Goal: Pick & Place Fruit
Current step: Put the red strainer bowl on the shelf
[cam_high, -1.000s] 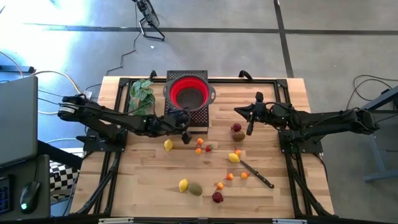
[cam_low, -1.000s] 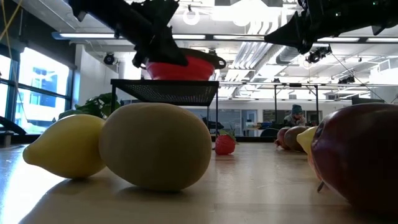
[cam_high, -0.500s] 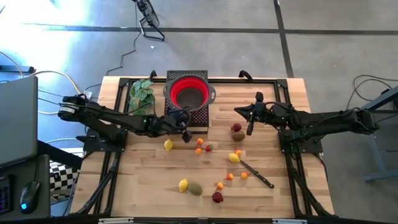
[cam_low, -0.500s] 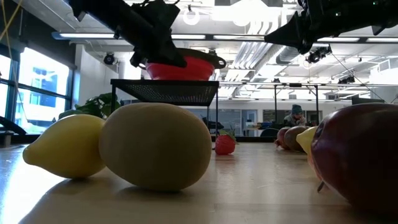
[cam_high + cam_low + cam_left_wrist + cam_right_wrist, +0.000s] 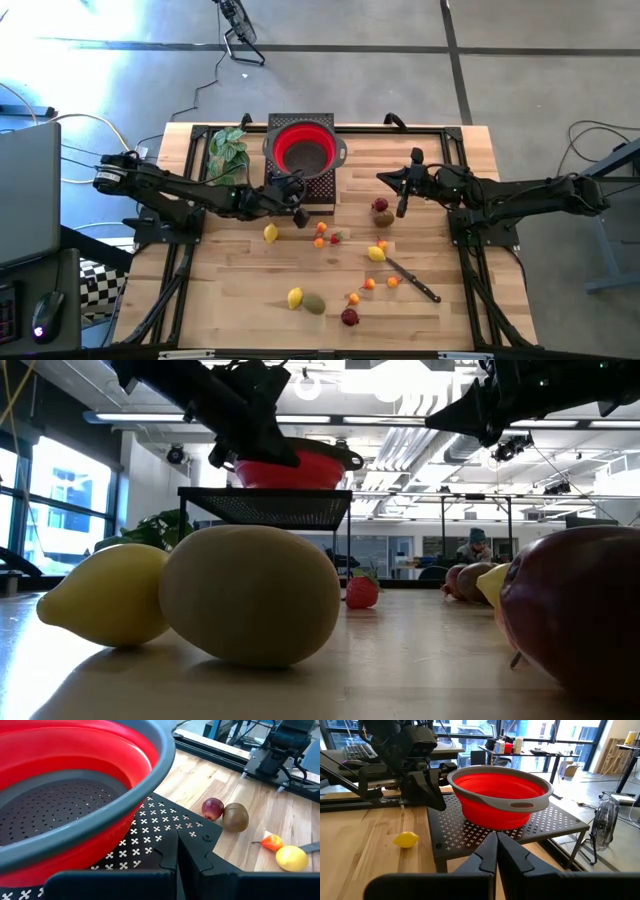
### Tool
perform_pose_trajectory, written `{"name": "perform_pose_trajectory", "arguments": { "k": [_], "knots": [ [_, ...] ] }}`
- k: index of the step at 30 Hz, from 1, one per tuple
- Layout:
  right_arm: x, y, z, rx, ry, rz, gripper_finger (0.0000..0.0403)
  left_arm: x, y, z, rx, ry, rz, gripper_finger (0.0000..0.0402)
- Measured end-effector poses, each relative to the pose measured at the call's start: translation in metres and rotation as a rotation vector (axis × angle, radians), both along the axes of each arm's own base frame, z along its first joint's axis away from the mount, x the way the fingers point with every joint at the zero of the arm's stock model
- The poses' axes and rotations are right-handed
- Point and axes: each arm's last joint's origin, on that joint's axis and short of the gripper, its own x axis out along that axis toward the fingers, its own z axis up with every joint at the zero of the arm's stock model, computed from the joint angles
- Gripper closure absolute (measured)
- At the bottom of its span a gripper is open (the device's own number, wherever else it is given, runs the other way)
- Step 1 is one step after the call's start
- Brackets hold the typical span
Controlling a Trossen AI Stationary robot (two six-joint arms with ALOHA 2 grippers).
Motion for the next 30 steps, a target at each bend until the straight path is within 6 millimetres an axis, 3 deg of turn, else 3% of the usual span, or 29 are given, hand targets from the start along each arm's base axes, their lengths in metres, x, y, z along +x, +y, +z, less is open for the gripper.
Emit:
{"name": "perform_pose_trajectory", "arguments": {
  "k": [30],
  "knots": [
    [0.0000,0.0000,0.0000,-0.002,0.001,0.000,0.0401,-0.0033,0.0060,0.0029,0.135,0.008,0.208,0.0401]
  ]
}}
